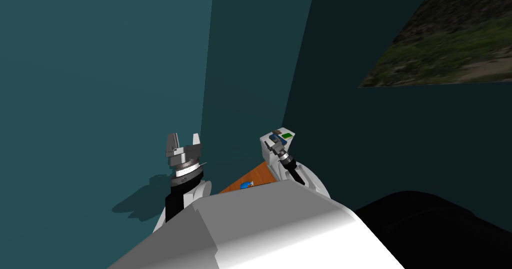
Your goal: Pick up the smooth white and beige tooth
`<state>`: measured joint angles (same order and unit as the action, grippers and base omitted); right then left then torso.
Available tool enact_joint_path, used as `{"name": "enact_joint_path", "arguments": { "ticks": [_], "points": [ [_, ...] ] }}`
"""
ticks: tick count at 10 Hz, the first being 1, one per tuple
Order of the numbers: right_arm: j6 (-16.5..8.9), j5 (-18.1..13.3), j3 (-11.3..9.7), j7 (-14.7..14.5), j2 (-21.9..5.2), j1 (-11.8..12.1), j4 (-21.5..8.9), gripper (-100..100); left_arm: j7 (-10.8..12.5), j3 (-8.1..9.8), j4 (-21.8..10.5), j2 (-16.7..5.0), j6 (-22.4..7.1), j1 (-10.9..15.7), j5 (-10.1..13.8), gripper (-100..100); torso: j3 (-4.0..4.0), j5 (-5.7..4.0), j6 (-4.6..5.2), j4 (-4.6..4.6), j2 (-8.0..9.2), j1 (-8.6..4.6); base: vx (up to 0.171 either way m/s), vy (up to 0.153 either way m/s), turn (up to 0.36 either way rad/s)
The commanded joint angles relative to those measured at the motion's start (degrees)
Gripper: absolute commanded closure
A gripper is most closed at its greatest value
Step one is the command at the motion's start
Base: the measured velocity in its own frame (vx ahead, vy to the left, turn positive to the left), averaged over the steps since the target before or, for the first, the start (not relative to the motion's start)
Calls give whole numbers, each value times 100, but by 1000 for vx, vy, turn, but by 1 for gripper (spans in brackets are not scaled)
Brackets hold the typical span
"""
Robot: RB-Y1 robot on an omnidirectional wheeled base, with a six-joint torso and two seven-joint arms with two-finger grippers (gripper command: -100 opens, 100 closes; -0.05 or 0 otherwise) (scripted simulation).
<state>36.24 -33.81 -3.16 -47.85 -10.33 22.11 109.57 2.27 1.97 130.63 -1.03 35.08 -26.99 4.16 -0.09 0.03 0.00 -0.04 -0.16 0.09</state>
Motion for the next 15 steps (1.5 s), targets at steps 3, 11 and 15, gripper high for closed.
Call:
{"name": "enact_joint_path", "arguments": {
  "ticks": [3,11,15],
  "points": [
    [137,-380,41,-619,23,-104,-348,-100,0,0,0,0,0,0,0,0,1,-1,0,0,1,-2,46,20,1],
    [369,-988,246,-1909,116,-331,-1026,-100,0,0,0,0,0,0,0,0,3,-2,1,1,6,-10,30,4,3],
    [475,-1242,403,-2543,180,-450,-1374,-100,0,0,0,0,0,0,0,0,6,-3,0,2,11,-14,19,-9,15]
  ]
}}
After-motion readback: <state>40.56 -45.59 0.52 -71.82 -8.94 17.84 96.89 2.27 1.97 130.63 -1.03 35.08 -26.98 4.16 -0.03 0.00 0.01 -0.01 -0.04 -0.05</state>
